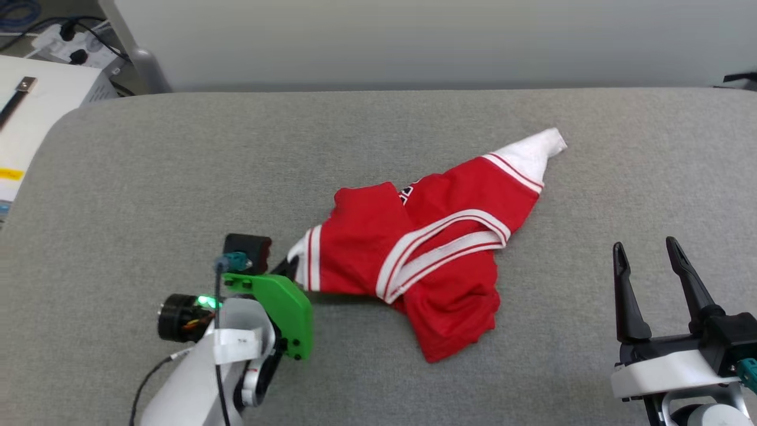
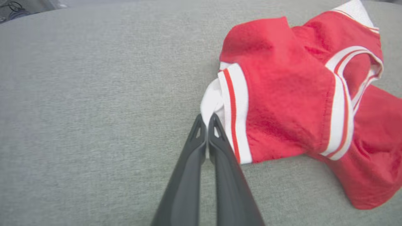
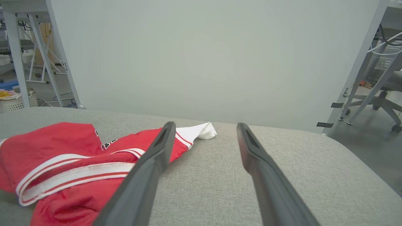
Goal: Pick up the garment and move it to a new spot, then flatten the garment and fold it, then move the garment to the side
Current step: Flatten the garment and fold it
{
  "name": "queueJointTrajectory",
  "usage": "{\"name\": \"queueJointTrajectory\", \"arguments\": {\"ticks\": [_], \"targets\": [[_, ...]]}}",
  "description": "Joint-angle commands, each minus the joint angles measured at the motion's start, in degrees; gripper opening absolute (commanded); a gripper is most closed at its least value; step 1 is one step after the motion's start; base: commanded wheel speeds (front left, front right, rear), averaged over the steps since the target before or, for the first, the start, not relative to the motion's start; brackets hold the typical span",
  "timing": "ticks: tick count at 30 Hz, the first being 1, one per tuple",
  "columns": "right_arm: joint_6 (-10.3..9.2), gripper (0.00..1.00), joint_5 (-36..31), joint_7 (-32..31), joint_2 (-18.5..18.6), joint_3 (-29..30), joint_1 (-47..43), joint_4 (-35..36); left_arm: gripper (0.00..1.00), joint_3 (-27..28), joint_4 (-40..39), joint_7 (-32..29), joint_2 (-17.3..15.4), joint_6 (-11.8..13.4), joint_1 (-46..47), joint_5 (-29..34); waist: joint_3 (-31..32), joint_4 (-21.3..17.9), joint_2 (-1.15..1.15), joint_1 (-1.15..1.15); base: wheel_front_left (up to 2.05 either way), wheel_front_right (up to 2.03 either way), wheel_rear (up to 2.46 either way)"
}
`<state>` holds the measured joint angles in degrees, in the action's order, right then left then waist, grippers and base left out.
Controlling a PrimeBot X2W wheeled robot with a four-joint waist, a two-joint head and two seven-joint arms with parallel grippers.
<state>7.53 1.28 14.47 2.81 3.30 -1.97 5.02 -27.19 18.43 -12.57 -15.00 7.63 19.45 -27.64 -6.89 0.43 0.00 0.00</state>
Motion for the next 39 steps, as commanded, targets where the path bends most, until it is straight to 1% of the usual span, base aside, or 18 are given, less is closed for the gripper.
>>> {"name": "queueJointTrajectory", "arguments": {"ticks": [1,4,8,10,11,13,14,15,16,17,20,24,27,33,34,36,37,39], "targets": [[-0.04,1.00,0.3,0.5,0.1,0.1,-0.5,-0.1,0.00,1.1,-1.7,1.0,-1.2,1.0,-0.6,0.2,2.5,2.7,0.00,0.00,0.00,0.00,0.00],[-0.04,1.00,0.6,0.5,0.1,0.0,-0.8,-0.3,0.00,3.7,-5.7,3.5,-3.1,3.0,-1.5,0.5,2.8,3.5,0.00,0.00,0.00,0.00,0.00],[-0.04,1.00,0.8,0.5,0.1,-0.3,-0.9,-0.6,0.00,6.5,-8.0,7.3,-4.9,5.1,-5.4,0.2,2.5,4.0,0.00,0.00,0.00,0.00,0.00],[-0.04,1.00,0.7,0.5,0.1,-0.3,-0.8,-0.7,0.00,6.5,-6.6,7.6,-5.3,5.0,-7.6,-0.3,2.2,3.9,0.00,0.00,0.00,0.00,0.00],[-0.04,1.00,0.5,0.5,0.1,-0.1,-0.6,-0.8,0.00,5.4,-3.6,6.6,-5.1,3.5,-10.1,-1.5,1.7,3.9,0.00,0.00,0.00,0.00,0.00],[-0.04,1.00,0.2,0.5,0.1,0.2,-0.3,-1.0,0.00,3.6,0.5,6.0,-4.7,1.6,-10.8,-1.8,1.1,3.9,0.00,0.00,0.00,0.00,0.00],[-0.04,1.00,0.1,0.5,0.1,0.2,-0.3,-1.0,0.09,3.3,1.2,5.9,-4.5,1.4,-10.8,-1.8,1.0,3.9,0.00,0.00,0.00,0.00,0.00],[-0.04,1.00,0.0,0.5,0.1,0.4,-0.1,-1.1,0.32,2.9,2.6,5.7,-3.9,0.8,-10.6,-2.3,0.9,4.0,0.00,0.00,0.00,0.00,0.00],[-0.04,1.00,-0.1,0.5,0.1,0.5,0.0,-1.2,0.73,2.6,3.4,5.5,-3.6,0.6,-10.4,-2.4,0.8,4.0,0.00,0.00,0.00,0.00,0.00],[-0.04,1.00,-0.1,0.5,0.1,0.6,0.0,-1.3,1.00,2.2,4.4,5.1,-3.3,0.4,-10.2,-2.4,0.8,4.1,0.00,0.00,0.00,0.00,0.00],[-0.04,1.00,-0.3,0.5,0.1,0.9,0.0,-1.5,1.00,2.0,6.0,5.6,-2.7,0.1,-9.2,-2.5,0.9,4.5,0.00,0.00,0.00,0.00,0.00],[-0.04,1.00,-0.4,0.5,0.1,1.2,-0.1,-1.7,1.00,2.4,6.6,8.5,-2.3,0.1,-7.9,-2.2,1.2,5.1,0.00,0.00,0.00,0.00,0.00],[-0.04,1.00,-0.5,0.5,0.1,1.7,-0.2,-1.7,1.00,3.0,5.5,12.7,-2.1,-0.1,-7.0,-1.7,1.4,5.8,0.00,0.00,0.00,0.00,0.00],[-0.04,1.00,-1.4,0.5,0.2,2.1,-0.2,-2.1,1.00,2.6,1.6,23.9,-2.3,-1.6,-5.6,1.4,1.4,7.9,0.00,0.00,0.00,0.00,0.00],[-0.04,1.00,-1.4,0.5,0.5,2.1,-0.1,-2.4,1.00,2.5,1.1,24.8,-2.4,-1.7,-5.4,2.1,1.3,8.2,0.00,0.00,0.00,0.00,0.00],[-0.04,1.00,-1.1,0.4,2.1,1.2,0.6,-4.1,1.00,2.3,-0.5,26.5,-2.1,-1.8,-5.1,3.6,0.7,9.4,0.00,0.00,0.00,0.00,0.00],[-0.04,1.00,-0.6,-0.7,3.4,0.3,1.5,-4.9,1.00,2.4,-1.3,27.0,-1.7,-1.8,-5.0,4.0,0.3,10.1,0.00,0.00,0.00,0.00,0.00],[-0.04,1.00,1.3,-5.3,5.6,-1.5,3.5,-5.8,1.00,2.5,-2.8,27.4,-1.0,-2.1,-5.1,4.9,-0.6,11.2,0.00,0.00,0.00,0.00,0.00]]}}
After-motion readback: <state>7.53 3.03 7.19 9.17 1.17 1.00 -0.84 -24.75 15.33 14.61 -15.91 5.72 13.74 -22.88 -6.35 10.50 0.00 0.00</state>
